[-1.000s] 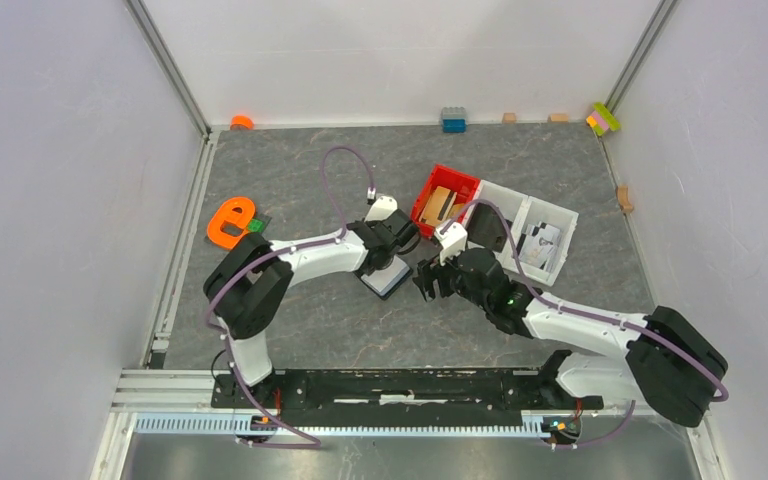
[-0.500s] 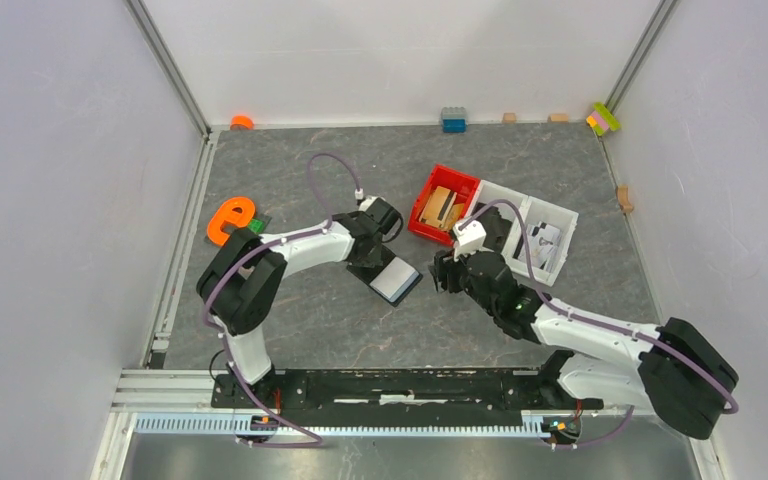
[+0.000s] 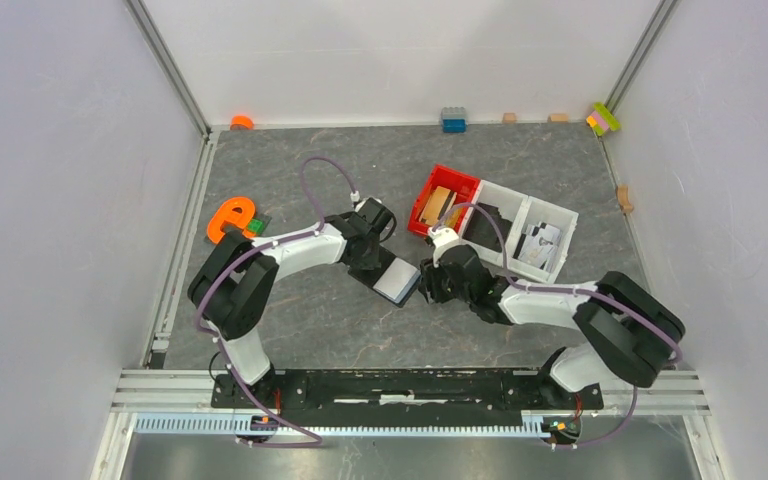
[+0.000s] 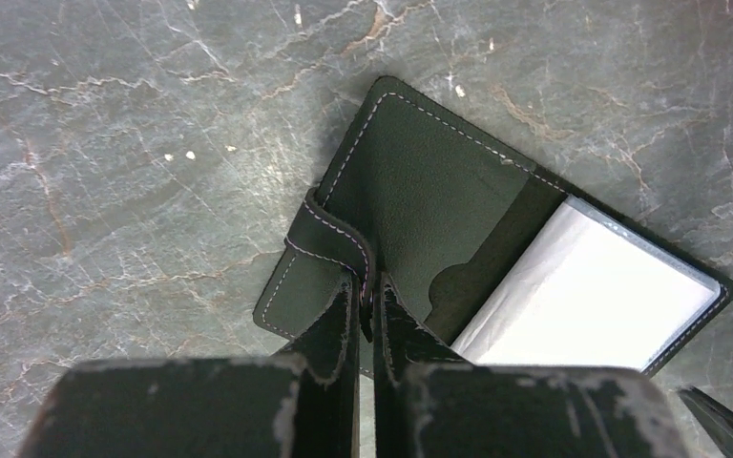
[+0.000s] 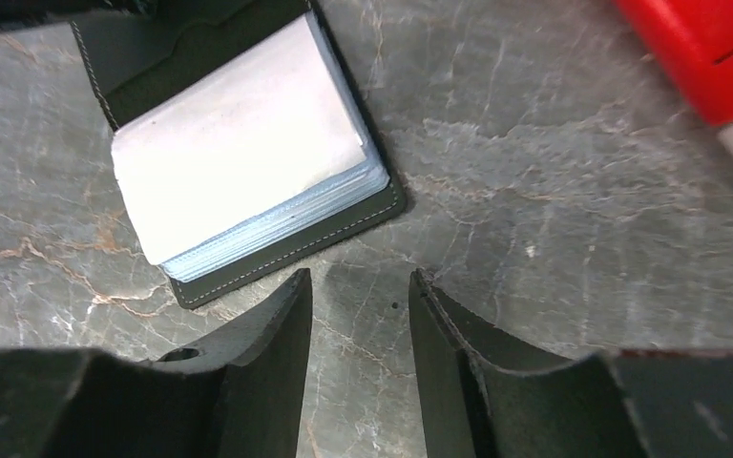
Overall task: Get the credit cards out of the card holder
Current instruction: Open the card holder at the center of the board.
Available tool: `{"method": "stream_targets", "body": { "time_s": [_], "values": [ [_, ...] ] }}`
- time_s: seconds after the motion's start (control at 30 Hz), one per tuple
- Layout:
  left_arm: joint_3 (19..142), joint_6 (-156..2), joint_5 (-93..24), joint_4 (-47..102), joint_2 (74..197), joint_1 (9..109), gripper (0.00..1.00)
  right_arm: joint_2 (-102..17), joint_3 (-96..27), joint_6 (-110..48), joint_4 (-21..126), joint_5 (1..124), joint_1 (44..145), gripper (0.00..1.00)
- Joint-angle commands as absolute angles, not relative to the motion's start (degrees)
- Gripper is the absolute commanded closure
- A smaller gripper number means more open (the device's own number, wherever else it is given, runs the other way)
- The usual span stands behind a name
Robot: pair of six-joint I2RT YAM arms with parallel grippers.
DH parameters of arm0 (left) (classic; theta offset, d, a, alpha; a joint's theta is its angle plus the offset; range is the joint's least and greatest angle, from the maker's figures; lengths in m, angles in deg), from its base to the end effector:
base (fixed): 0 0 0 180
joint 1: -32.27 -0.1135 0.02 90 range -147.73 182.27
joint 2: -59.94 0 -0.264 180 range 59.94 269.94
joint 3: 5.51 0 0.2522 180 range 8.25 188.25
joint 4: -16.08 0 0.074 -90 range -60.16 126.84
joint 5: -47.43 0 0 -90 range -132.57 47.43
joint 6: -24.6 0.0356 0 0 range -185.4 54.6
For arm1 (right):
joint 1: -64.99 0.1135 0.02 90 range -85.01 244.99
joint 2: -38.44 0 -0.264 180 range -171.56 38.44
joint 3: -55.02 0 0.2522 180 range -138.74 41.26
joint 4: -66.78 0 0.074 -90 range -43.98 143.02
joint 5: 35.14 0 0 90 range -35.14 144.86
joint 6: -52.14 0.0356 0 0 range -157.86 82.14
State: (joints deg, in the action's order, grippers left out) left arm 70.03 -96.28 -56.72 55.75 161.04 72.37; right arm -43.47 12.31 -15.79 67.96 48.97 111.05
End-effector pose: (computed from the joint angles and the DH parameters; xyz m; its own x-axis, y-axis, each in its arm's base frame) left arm 0.2686 -0.2148 0.1652 -0.8764 0.0874 -0.4735 0.1123 0.9934 -0.0245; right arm 0.1862 0.1879 0.1481 -0.6441 -0.1298 -0.7538 -0.4512 0.8603 0.2374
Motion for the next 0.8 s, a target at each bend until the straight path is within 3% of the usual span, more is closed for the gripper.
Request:
{"method": "stream_targets", "body": {
  "time_s": [0.0,0.4,0.57,0.67,0.77],
  "values": [
    [72.3,-94.6,-52.5,57.8,161.7,72.9,0.98,-47.3,9.2,-14.0,70.4,52.2,111.0,0.54],
    [69.7,-93.5,-47.7,59.6,161.7,74.5,0.98,-49.8,9.4,-14.1,73.0,54.1,108.8,0.56],
    [63.7,-93.3,-51.8,58.9,154.7,75.8,0.97,-49.5,9.5,-14.2,73.1,53.8,107.0,0.57],
    [62.2,-93.4,-50.7,57.4,151.8,76.0,0.93,-49.2,9.5,-15.8,73.2,52.3,106.4,0.57],
    [62.6,-93.3,-50.9,57.4,151.1,76.4,0.78,-48.8,9.1,-17.8,72.9,52.2,106.4,0.54]
  ]
}}
